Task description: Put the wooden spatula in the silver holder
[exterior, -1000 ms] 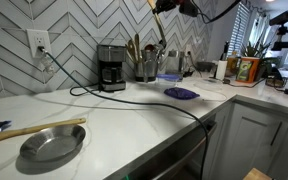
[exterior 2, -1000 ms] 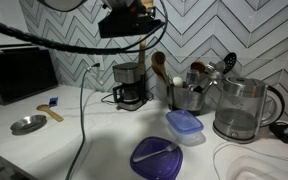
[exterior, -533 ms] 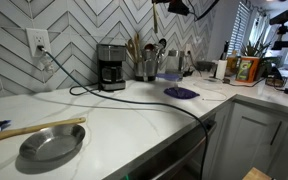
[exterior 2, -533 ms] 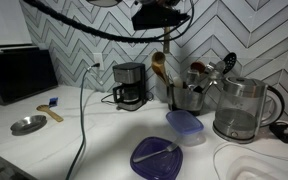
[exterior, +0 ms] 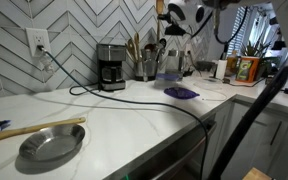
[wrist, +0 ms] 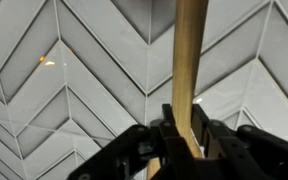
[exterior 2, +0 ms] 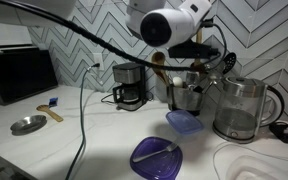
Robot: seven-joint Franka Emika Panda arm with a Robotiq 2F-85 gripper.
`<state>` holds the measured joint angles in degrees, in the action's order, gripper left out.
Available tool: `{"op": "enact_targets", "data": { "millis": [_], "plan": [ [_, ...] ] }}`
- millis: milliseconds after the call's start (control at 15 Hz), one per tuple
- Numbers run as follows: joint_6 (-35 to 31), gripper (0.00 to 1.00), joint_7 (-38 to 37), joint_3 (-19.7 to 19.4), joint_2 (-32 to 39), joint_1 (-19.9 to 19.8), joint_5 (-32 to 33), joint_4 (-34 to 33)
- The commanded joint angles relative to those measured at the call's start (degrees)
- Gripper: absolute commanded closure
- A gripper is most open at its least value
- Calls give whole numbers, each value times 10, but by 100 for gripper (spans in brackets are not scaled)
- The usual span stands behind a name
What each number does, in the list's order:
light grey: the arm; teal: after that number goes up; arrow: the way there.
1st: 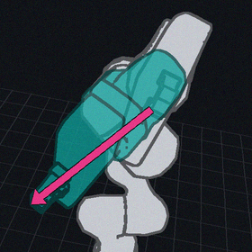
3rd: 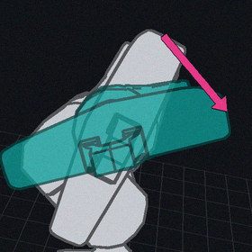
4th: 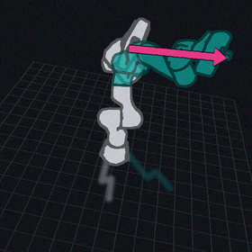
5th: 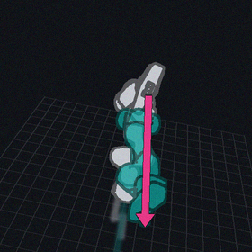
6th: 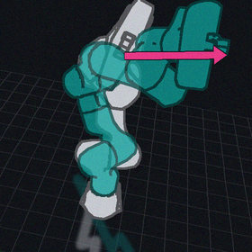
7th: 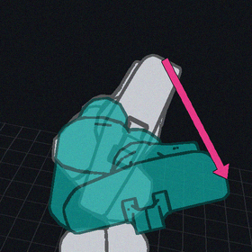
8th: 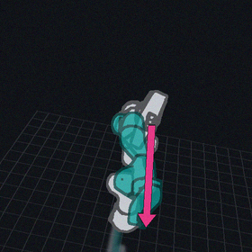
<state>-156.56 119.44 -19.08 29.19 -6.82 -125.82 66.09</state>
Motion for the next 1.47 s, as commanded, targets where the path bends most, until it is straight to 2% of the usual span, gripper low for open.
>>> {"op": "enact_targets", "data": {
  "millis": [0, 200, 333, 1400],
  "plan": [
    [10, 94, 101, -2, 77, -15, -139, -59],
    [22, 94, 137, -1, 93, -11, -190, -54],
    [21, 94, 137, -1, 98, -7, -194, -51],
    [8, 94, 106, 12, 108, -1, -168, 8]
  ]
}}
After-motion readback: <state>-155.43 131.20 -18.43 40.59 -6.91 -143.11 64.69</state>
